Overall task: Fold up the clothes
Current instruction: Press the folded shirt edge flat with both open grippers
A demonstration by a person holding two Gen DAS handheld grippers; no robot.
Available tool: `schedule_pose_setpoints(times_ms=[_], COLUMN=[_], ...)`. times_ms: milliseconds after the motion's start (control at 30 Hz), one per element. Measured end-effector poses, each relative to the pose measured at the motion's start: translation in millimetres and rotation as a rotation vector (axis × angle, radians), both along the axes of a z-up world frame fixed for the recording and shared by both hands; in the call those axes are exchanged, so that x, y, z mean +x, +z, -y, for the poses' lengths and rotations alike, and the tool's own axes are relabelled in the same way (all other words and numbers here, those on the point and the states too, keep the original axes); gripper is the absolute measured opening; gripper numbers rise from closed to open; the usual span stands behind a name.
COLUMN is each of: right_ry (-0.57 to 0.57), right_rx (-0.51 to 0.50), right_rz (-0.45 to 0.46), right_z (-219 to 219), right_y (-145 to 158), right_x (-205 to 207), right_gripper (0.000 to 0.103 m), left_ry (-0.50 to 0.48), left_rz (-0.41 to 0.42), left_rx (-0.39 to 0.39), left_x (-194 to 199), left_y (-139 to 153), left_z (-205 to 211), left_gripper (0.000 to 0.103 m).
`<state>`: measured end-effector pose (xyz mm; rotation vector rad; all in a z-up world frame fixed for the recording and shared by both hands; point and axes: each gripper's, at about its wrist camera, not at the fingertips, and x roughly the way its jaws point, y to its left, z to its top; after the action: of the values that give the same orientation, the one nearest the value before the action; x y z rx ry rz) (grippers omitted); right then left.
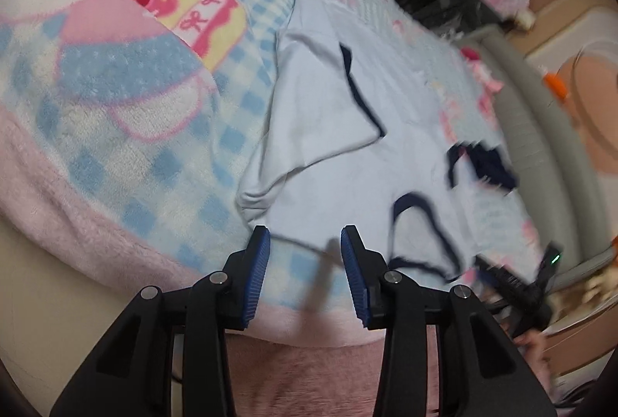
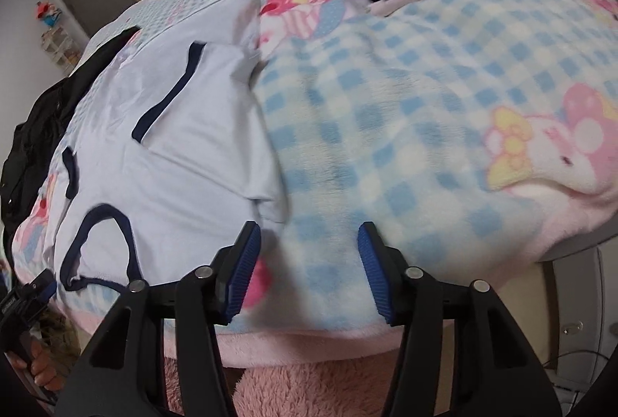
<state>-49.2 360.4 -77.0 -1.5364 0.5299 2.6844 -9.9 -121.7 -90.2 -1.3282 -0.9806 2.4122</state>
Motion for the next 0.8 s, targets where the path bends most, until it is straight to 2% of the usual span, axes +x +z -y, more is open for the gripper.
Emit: schedule_pose_setpoints(times_ms=[67, 167, 267, 400, 467, 567, 700, 800], right_ry=[0.001, 0.040, 0.066, 0.098, 0.110, 0.127, 0.093, 0.091], right_rx=[-0.100, -0.172, -0.166, -0.215, -0.240, -0.281, -0.303, -0.311], right_rz=[-0.036, -0.021, 0.002, -0.009, -0.006, 0.009, 0.029, 0.006], right_z=[-6.2, 1.2, 14.4, 20.8, 22.9, 26.4, 29.2, 31.5], right_y=[4.5, 1.1, -7.0, -8.4, -10.6, -15.9, -31.3, -27.3], right_x=[3.4, -3.1, -9.3, -10.5, -11.5, -14.3, -18.4, -19.0], right_gripper=[0.045, 0.045, 0.046, 0.043, 0.040, 0.040, 0.039, 0.041], left_ry=[0.036, 0.055, 0.074, 0.198, 0.223, 0.195, 0.196, 0.178], left_rz=[-0.014, -0.007, 0.015, 0.054, 0.056, 0.093, 0.069, 0.038], left_rx=[0.088, 0.100, 0.081, 0.111, 0.129, 0.100, 0.174, 0.214], left_x=[2.1, -0.2, -3.8, -0.8, 3.3, 5.2, 11.9, 1.7], left_y=[-2.0, -6.4, -12.3, -23.7, -23.9, -27.5, -31.2, -26.8], left_z=[7.0, 6.7, 3.1, 12.3, 11.5, 1.8, 5.6, 9.6], left_gripper=[0.040, 0.040, 0.040, 0.038, 0.038, 0.038, 0.038, 0.038])
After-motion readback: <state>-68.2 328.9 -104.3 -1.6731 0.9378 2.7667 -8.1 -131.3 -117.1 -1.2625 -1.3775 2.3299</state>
